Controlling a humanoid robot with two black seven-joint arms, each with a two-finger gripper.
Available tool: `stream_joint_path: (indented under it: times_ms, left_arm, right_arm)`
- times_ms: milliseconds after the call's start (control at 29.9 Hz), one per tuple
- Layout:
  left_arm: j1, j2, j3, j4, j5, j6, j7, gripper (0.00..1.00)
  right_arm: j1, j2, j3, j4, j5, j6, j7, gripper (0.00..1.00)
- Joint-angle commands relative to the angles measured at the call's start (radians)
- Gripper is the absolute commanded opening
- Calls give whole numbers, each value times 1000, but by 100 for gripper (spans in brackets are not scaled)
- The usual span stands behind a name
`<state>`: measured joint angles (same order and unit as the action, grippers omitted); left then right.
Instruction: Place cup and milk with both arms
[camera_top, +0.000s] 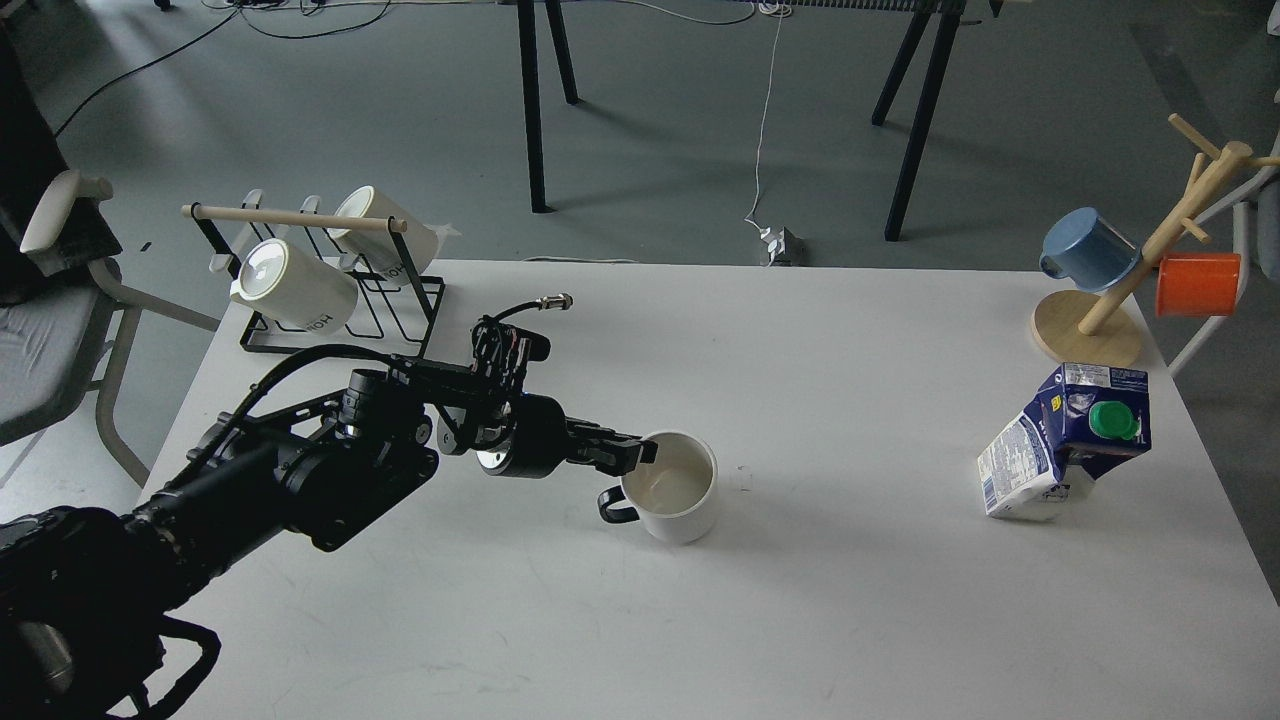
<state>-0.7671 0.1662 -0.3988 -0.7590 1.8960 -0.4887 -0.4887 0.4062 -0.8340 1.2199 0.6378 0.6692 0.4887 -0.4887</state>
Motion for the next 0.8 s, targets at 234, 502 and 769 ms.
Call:
stream_joint_path:
  times_ms: [234,502,769]
  left_arm:
    - [-1,56,-63,-37,-231,0,0,96]
    - [-9,249,-81,0,-791,0,0,99]
    - [2,383,-94,32,-931,0,0,99]
  right_arm:
    - [-76,-88,7,75,124,0,0,99]
    - [-321,-250,7,117,174,0,0,99]
    - [-578,-241,-3,115,234,0,0,99]
